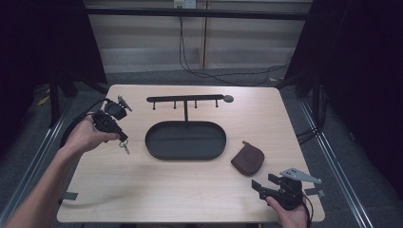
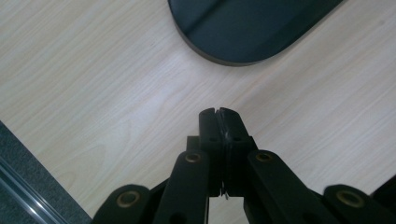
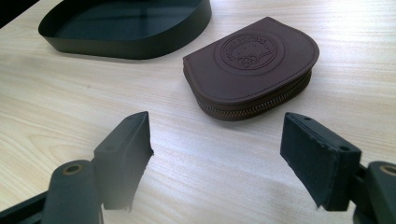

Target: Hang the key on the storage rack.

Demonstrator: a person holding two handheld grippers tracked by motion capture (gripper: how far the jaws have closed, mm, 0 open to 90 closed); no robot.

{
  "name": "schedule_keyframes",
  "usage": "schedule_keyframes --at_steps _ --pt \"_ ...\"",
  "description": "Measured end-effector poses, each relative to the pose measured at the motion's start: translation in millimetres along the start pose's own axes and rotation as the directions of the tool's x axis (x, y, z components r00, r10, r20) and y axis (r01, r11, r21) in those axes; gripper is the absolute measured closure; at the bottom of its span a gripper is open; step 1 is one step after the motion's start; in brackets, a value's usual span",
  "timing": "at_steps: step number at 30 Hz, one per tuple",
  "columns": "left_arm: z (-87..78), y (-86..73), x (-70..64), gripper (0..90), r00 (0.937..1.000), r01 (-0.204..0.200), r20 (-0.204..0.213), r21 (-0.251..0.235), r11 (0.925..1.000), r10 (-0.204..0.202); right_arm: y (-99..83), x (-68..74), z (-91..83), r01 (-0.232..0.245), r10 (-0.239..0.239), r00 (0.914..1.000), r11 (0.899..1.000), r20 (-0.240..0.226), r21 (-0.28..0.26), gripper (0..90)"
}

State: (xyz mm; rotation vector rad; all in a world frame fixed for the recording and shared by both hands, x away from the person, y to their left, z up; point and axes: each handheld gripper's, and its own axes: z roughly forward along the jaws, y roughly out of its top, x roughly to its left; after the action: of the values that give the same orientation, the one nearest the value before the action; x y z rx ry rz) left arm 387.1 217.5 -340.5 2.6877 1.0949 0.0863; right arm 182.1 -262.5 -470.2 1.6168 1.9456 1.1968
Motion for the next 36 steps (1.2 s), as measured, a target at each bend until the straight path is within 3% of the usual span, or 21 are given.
schedule_keyframes --at_steps 14,22,28,36 --pt "-22.2 17.6 -7.4 89.5 0.9984 -0.042 0.039 0.015 0.9990 0.041 0.1 -0.4 0.4 -0.005 0.005 1.0000 1.000 -0.006 0.002 24.4" --pt "-28.3 29.7 -2.3 89.5 0.9993 -0.002 0.038 0.042 0.9991 0.001 0.2 -0.9 0.5 -0.010 0.010 0.9999 1.000 -0.013 0.006 24.2" --pt "-31.1 39.3 -1.8 89.5 0.9986 -0.002 0.052 0.037 0.9993 0.000 0.0 -1.2 0.1 -0.014 0.014 0.9998 1.000 -0.016 0.005 23.6" --pt "-40.4 53.1 -7.8 89.5 0.9995 -0.009 0.032 0.034 0.9994 0.008 0.3 -1.5 0.8 -0.013 0.014 0.9997 1.000 -0.021 0.011 22.2"
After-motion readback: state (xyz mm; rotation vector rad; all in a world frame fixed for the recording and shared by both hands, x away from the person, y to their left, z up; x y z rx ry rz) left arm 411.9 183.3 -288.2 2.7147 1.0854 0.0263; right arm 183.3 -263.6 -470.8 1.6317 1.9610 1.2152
